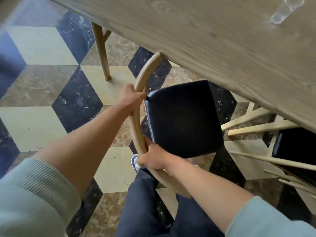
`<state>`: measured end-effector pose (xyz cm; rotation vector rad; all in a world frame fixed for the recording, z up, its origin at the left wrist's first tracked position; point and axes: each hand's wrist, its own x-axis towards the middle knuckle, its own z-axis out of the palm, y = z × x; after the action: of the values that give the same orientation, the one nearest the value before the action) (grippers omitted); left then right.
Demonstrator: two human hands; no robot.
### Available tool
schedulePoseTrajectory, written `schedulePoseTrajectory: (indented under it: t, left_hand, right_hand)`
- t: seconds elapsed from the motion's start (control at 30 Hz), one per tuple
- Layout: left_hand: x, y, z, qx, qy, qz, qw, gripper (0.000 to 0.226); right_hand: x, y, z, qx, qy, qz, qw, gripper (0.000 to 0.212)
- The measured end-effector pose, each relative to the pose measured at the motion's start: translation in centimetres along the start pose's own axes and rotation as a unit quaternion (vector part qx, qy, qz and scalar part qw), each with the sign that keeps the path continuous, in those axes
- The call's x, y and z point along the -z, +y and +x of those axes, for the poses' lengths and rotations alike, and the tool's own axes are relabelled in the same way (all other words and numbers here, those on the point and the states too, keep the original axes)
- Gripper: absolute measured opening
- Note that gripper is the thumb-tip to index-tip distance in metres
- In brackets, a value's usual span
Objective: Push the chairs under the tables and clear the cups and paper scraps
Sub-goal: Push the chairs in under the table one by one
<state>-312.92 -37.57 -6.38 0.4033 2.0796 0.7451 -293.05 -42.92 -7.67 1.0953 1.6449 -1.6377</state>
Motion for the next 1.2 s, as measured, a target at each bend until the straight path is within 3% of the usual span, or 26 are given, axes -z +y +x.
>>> schedulePoseTrajectory:
  t: [0.2, 0.47, 0.77, 0.97, 1.2]
  left_hand:
    - [-3.2, 1.1, -1.2, 0.064, 0.054, -0.065, 0.994, 0.021]
    - [-8.6, 2.2, -5.4, 0.104, -0.018, -0.084, 0.991, 0.015]
    - [-17.6, 3.9, -11.5, 0.139, -0.103, -0.105, 0.979, 0.048]
    - [-22.0, 5.2, -13.9, 0.144, -0.131, -0.043, 0.98, 0.063]
    - [-21.4, 5.7, -14.6, 0.124, -0.177, 0.055, 0.975, 0.066]
  right_hand:
    - [8.9, 4.5, -3.0, 0.048, 0.049, -0.11, 0.992, 0.083]
    - [14.5, 10.7, -7.6, 0.092, 0.065, -0.237, 0.965, 0.075]
    - [22.0, 19.2, -12.9, 0.091, 0.062, -0.303, 0.947, 0.041]
    - [25.6, 23.0, -15.9, 0.065, 0.061, -0.3, 0.95, 0.049]
    - [25.4, 21.9, -16.0, 0.01, 0.048, -0.264, 0.963, 0.057]
